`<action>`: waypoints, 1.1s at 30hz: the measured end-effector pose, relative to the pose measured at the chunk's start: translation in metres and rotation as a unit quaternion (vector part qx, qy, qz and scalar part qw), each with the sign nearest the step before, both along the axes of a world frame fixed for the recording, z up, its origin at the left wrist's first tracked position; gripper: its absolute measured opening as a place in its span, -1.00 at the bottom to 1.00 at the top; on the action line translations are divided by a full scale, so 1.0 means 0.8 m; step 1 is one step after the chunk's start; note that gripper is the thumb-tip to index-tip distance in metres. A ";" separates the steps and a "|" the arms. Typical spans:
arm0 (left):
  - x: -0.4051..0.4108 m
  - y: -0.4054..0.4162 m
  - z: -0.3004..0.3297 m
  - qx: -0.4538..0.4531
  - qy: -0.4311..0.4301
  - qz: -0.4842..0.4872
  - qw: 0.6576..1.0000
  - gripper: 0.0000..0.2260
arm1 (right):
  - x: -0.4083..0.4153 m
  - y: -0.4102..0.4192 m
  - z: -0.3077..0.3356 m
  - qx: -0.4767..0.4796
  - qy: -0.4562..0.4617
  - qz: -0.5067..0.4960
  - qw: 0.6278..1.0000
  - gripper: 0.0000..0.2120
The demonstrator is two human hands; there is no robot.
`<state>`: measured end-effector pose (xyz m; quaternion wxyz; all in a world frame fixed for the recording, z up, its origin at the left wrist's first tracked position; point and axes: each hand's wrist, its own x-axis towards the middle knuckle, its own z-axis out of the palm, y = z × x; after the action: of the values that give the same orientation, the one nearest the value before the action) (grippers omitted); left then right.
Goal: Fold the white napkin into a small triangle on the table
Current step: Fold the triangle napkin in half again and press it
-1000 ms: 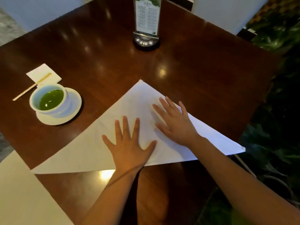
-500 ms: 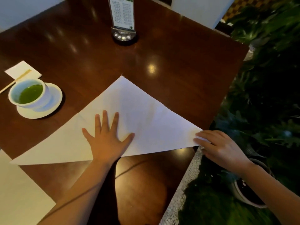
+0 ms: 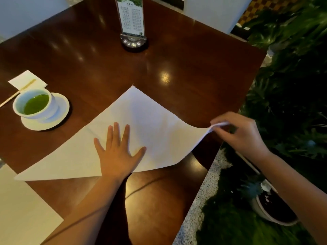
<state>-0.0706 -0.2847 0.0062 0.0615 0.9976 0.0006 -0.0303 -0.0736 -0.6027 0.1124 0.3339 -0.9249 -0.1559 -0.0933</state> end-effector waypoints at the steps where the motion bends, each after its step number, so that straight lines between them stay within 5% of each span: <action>1: 0.000 0.000 0.000 0.000 -0.004 -0.005 1.000 -0.22 | 0.011 0.012 0.010 0.032 0.017 -0.011 0.999 -0.81; 10: -0.003 -0.002 0.003 -0.048 -0.008 -0.019 0.999 -0.34 | 0.121 0.138 0.045 0.163 0.058 -0.030 0.984 -0.81; 14: -0.004 0.003 0.007 -0.087 -0.036 -0.024 0.995 -0.40 | 0.174 0.181 0.016 0.152 0.095 -0.038 0.983 -0.93; 28: -0.003 0.007 0.003 -0.044 0.000 -0.139 0.989 -0.50 | 0.245 0.237 -0.091 -0.019 0.201 -0.095 0.975 -0.90; 33: 0.001 0.008 0.000 -0.048 0.033 -0.139 0.989 -0.49 | 0.210 0.236 -0.102 -0.194 0.010 -0.021 0.981 -0.58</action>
<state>-0.0701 -0.2781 0.0059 0.1041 0.9824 -0.1377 -0.0711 0.0945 -0.4136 0.0305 0.1481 -0.9760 -0.1483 -0.0588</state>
